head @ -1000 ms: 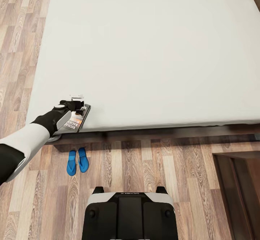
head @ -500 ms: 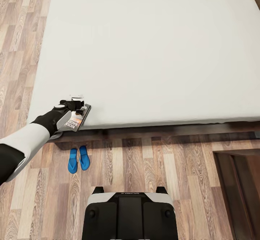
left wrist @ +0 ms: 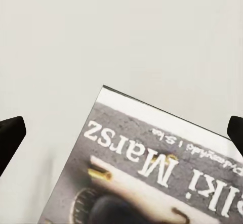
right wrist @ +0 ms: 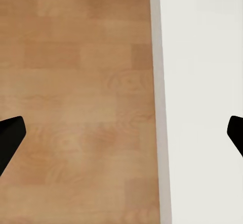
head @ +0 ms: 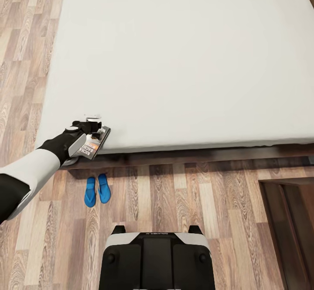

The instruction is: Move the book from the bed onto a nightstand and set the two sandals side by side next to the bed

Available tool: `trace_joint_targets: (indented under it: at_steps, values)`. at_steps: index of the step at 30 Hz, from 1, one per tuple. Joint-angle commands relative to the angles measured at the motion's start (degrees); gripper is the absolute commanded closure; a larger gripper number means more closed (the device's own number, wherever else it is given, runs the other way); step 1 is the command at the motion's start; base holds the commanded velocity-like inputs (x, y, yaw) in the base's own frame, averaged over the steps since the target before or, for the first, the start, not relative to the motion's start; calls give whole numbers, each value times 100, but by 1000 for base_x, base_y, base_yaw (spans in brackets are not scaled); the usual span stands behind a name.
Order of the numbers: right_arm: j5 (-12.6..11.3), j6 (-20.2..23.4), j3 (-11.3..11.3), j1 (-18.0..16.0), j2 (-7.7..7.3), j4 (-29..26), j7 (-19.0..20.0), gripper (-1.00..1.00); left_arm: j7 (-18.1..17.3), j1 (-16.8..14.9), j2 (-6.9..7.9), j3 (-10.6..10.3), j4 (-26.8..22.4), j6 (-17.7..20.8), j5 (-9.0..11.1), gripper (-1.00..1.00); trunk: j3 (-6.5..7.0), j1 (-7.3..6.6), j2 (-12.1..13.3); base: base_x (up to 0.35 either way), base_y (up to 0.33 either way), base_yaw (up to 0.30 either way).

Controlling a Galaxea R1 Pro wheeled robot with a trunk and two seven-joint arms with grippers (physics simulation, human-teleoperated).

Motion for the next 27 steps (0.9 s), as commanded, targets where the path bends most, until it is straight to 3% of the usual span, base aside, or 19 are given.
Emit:
trace_joint_targets:
  at_steps: [1,27]
  values:
    - [-58,-30,50,0,1,8,-5,-100,44,-1,8,-49,-19,28,47,-100,-2,1,-4,-8,7,0]
    - [-53,-30,50,1,1,6,-5,-100,44,0,8,-50,-27,28,40,-100,-2,1,-4,-19,1,0]
